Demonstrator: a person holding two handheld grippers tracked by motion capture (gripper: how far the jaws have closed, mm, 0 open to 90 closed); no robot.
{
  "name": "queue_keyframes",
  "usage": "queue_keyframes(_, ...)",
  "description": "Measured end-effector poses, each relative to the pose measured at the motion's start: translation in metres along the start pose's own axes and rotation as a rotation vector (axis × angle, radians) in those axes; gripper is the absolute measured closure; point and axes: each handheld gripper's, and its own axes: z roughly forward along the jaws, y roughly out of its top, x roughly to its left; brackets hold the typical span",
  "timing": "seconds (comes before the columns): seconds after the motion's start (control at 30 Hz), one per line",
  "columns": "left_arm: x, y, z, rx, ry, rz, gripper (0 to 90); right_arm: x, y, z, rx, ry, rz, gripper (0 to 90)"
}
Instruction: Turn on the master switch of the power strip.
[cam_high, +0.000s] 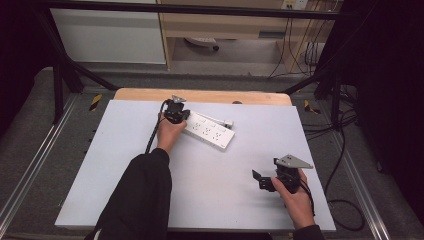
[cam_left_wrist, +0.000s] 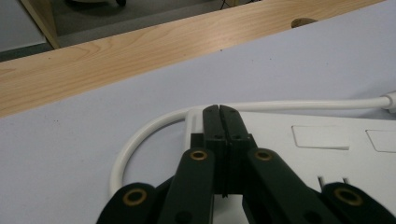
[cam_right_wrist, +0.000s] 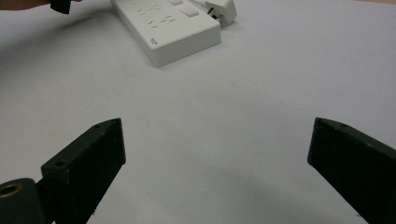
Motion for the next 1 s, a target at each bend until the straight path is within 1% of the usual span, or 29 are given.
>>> queue_keyframes(0.17, -0.0004, -0.0003, 0.0000, -0.005, 0.003, 0.003, 90.0, -0.0003, 0.0001, 0.0000, -0.001, -0.001, 0.001, 4.6)
queue_keyframes(0.3, 0.0002, -0.0007, -0.0007, -0.012, 0.001, -0.011, 90.0, -0.0001, 0.0002, -0.0001, -0.002, 0.001, 0.001, 4.7)
queue_keyframes(0.4, -0.0012, -0.0003, -0.0008, -0.015, 0.005, -0.007, 90.0, -0.0002, 0.0003, -0.0001, -0.003, 0.000, 0.003, 4.6)
queue_keyframes(0.47, -0.0014, 0.0000, -0.0010, -0.018, 0.006, -0.011, 90.0, -0.0002, 0.0005, -0.0005, -0.003, 0.001, 0.003, 4.6)
queue_keyframes(0.63, -0.0026, 0.0006, -0.0016, -0.020, -0.005, -0.010, 90.0, 0.0000, 0.0007, -0.0009, -0.005, 0.001, 0.004, 4.5)
queue_keyframes(0.8, -0.0056, 0.0035, -0.0045, -0.046, -0.012, -0.011, 90.0, -0.0004, 0.0010, -0.0011, -0.011, -0.002, 0.003, 4.5)
queue_keyframes(1.0, -0.0080, 0.0052, -0.0090, -0.046, -0.028, -0.005, 90.0, 0.0012, 0.0013, -0.0008, -0.009, 0.001, 0.002, 4.5)
